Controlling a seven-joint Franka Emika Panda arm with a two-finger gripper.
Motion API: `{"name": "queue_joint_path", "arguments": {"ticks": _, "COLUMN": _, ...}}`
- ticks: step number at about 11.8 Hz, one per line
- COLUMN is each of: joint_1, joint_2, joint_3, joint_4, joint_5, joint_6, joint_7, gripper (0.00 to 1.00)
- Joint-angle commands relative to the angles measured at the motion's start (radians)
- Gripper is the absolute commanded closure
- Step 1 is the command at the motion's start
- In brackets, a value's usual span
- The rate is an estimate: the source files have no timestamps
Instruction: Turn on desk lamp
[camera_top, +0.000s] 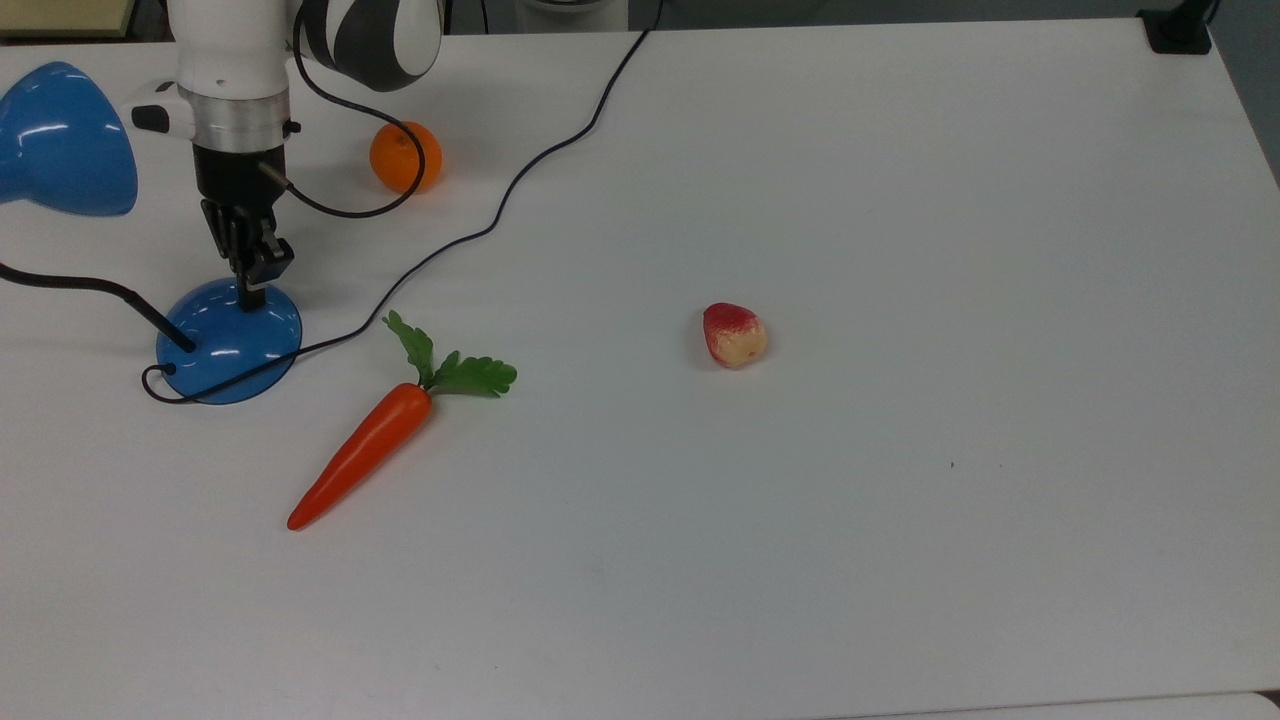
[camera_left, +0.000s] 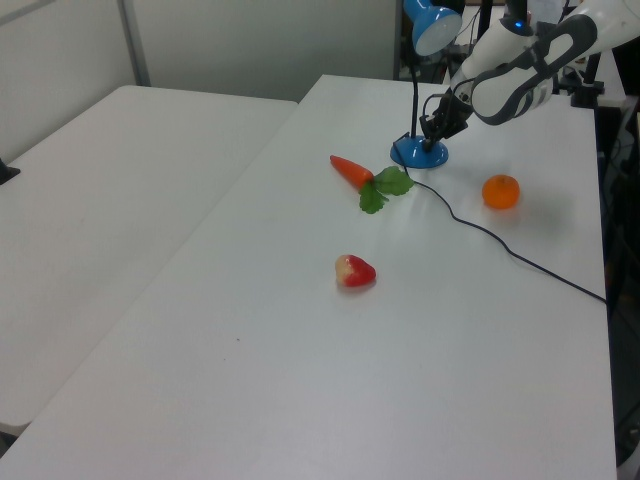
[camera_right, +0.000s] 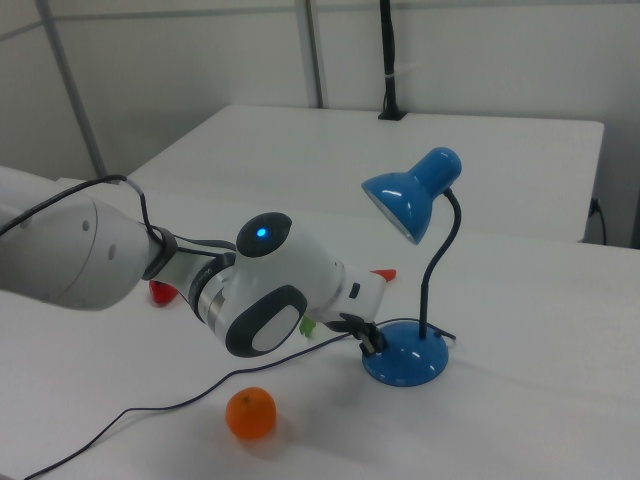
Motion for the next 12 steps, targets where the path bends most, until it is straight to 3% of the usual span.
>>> {"name": "queue_joint_path", "arguments": {"ticks": 1, "joint_1": -0.007, "joint_2": 0.029, "joint_3": 0.002, "joint_4": 0.031, "joint_5": 0.019, "joint_6": 0.02, "joint_7": 0.005, "gripper": 1.0}}
{"name": "queue_joint_path", "arguments": {"ticks": 12, "joint_1": -0.017, "joint_2": 0.093, "joint_3": 0.002, "joint_4": 0.069, "joint_5": 0.024, "joint_6": 0.022, "joint_7": 0.011, "gripper": 1.0}}
